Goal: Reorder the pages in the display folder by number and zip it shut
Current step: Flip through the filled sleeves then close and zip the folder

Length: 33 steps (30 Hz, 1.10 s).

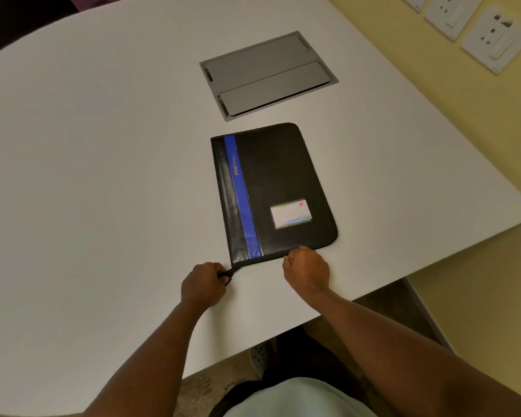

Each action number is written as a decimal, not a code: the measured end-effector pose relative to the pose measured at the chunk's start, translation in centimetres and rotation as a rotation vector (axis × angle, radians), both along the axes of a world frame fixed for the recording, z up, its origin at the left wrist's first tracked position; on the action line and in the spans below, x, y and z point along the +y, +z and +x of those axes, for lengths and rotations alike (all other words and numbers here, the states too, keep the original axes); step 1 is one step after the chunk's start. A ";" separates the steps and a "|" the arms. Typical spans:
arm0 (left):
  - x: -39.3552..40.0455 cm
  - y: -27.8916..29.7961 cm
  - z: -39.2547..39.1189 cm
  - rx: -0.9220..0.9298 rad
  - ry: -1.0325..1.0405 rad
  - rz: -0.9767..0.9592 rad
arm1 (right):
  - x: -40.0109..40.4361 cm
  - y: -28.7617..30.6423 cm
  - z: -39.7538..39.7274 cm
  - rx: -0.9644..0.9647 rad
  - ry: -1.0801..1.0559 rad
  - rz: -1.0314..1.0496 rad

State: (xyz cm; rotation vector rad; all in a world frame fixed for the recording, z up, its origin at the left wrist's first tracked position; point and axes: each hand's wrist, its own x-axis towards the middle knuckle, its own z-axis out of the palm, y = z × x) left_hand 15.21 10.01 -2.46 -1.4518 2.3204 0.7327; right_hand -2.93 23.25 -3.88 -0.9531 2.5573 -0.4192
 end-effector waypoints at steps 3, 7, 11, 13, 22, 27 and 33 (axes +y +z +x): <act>-0.5 0.0 0.7 -0.026 -0.023 -0.023 | 1.8 0.2 -2.3 0.016 -0.053 0.010; -0.9 0.6 1.2 -0.075 -0.078 -0.049 | 3.9 0.3 -5.6 0.039 -0.143 0.026; -0.3 0.9 1.8 -0.166 -0.168 -0.039 | 4.8 0.8 -9.0 0.104 -0.034 0.124; 0.1 0.8 1.8 -0.204 -0.220 -0.038 | 4.7 1.2 -10.7 0.137 0.046 0.146; -3.9 1.3 -1.3 -0.371 -0.215 0.039 | -0.7 2.0 -15.9 0.237 0.370 0.228; -7.9 1.0 -4.8 0.029 -0.143 -0.116 | -1.9 1.2 -17.4 0.247 0.510 0.150; -12.8 -1.8 -8.3 -0.002 -0.228 -0.154 | -4.8 0.5 -19.9 0.392 0.589 -0.010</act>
